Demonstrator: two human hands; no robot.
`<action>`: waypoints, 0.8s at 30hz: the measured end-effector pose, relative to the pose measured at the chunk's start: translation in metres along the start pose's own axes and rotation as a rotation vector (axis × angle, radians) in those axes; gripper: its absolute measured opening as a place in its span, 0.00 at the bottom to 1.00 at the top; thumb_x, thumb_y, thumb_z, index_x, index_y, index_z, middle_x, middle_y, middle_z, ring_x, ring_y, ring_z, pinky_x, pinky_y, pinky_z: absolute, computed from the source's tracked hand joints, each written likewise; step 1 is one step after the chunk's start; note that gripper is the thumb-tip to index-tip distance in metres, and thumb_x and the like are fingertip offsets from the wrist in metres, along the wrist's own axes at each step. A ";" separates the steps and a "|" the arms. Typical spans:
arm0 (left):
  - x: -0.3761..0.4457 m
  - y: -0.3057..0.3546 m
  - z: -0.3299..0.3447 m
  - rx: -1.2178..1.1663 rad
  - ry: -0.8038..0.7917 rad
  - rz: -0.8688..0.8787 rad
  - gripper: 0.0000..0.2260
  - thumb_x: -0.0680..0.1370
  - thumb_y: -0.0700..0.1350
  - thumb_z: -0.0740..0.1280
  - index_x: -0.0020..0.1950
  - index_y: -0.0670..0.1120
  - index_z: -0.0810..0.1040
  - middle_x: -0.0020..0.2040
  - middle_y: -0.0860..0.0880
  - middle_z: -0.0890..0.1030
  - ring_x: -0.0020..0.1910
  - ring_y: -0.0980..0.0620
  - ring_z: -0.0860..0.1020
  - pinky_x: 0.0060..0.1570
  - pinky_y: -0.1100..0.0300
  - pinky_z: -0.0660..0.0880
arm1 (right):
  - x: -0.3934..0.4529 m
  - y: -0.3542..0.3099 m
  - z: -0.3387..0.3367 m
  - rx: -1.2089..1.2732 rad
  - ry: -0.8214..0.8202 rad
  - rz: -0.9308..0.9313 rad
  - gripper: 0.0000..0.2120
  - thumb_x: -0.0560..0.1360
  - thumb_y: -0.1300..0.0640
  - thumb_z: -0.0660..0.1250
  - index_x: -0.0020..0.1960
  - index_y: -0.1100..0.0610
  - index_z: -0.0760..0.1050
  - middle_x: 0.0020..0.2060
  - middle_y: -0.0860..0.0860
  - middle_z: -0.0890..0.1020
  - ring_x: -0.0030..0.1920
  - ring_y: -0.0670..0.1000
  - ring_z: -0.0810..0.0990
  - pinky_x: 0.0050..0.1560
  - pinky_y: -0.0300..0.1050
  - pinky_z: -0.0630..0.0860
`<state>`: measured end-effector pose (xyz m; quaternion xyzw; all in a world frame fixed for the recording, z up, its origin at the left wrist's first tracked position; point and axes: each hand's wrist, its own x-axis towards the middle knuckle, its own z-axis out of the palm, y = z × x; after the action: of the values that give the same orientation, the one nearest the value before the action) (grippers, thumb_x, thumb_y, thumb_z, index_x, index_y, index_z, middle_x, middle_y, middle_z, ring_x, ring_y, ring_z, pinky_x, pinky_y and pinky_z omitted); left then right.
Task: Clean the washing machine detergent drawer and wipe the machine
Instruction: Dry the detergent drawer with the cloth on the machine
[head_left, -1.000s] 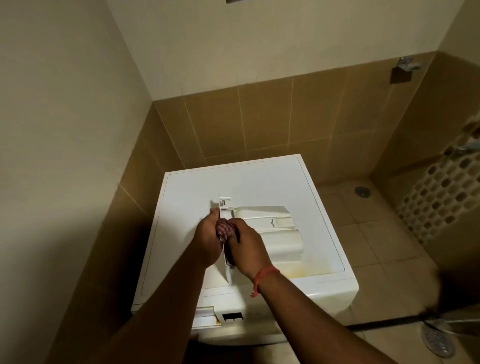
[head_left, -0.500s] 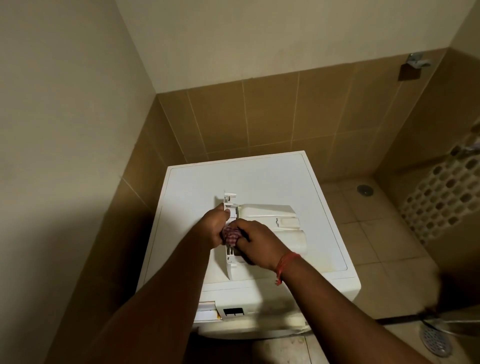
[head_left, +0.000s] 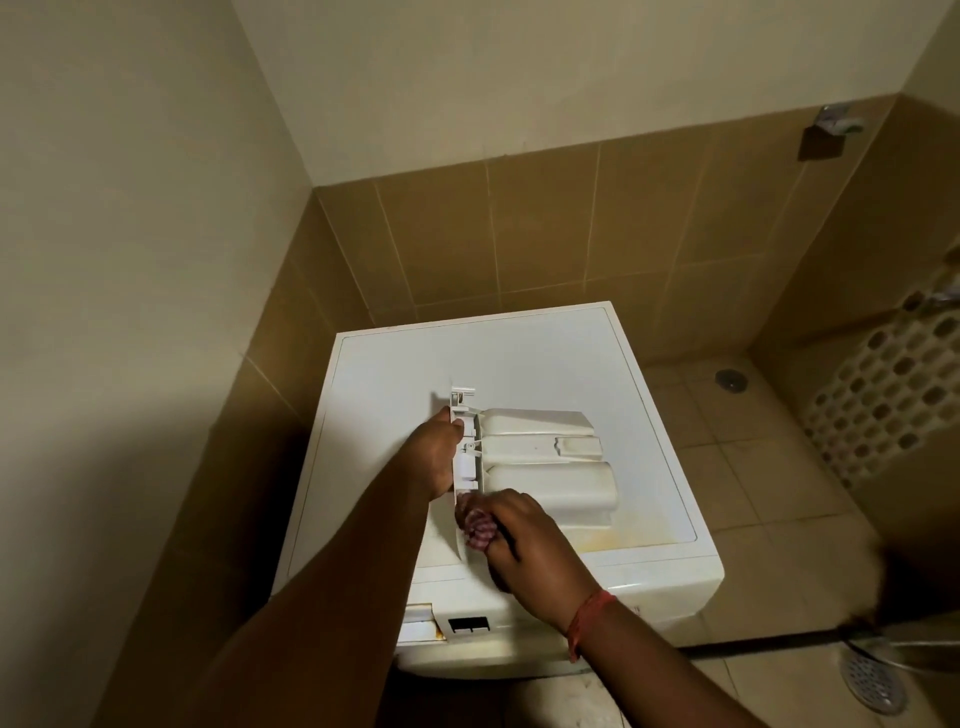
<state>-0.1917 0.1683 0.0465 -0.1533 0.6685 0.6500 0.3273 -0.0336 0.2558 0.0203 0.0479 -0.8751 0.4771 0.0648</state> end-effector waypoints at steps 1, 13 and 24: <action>0.001 0.000 0.001 0.005 0.005 0.006 0.16 0.84 0.39 0.50 0.53 0.53 0.76 0.50 0.45 0.78 0.49 0.44 0.76 0.52 0.43 0.75 | -0.002 0.003 0.000 -0.015 0.005 0.008 0.13 0.77 0.60 0.63 0.60 0.54 0.77 0.52 0.46 0.78 0.54 0.43 0.72 0.54 0.31 0.65; 0.002 -0.002 0.002 0.126 0.090 0.051 0.16 0.84 0.41 0.53 0.63 0.54 0.76 0.55 0.46 0.79 0.53 0.43 0.79 0.51 0.47 0.78 | -0.017 0.020 0.013 0.042 0.040 0.178 0.15 0.77 0.61 0.63 0.61 0.52 0.80 0.55 0.46 0.82 0.56 0.44 0.77 0.60 0.39 0.72; 0.004 -0.005 0.001 0.175 0.130 0.091 0.16 0.84 0.43 0.54 0.68 0.58 0.71 0.54 0.47 0.77 0.47 0.48 0.77 0.47 0.56 0.76 | -0.026 0.004 0.038 0.341 0.225 0.513 0.04 0.80 0.59 0.65 0.50 0.52 0.78 0.38 0.45 0.82 0.38 0.38 0.81 0.40 0.33 0.76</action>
<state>-0.1916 0.1702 0.0404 -0.1354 0.7486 0.5922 0.2656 -0.0115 0.2268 -0.0078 -0.2171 -0.7535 0.6199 0.0299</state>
